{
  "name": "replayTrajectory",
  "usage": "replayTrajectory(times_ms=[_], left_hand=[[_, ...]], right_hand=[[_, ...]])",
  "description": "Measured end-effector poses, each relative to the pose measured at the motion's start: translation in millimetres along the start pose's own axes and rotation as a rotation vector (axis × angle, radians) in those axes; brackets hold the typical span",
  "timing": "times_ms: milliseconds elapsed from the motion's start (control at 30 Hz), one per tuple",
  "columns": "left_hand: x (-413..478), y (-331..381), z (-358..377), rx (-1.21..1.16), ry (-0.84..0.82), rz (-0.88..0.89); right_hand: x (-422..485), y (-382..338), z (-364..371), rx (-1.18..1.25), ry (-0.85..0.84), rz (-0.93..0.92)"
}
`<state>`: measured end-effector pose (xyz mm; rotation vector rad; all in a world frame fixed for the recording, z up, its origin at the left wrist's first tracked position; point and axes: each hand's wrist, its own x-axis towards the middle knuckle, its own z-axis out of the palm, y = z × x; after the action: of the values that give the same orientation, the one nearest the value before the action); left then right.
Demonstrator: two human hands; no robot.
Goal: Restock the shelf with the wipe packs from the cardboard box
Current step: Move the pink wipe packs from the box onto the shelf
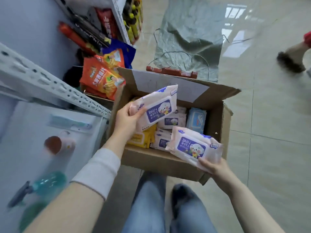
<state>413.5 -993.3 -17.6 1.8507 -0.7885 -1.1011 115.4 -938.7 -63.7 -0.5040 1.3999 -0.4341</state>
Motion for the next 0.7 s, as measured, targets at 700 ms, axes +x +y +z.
replayTrajectory(times_ms=[700], left_hand=[[-451,50,-380,-0.818,0.783,0.188]], right_hand=[[-306,-37,274,-0.348,-0.777,-0.508]])
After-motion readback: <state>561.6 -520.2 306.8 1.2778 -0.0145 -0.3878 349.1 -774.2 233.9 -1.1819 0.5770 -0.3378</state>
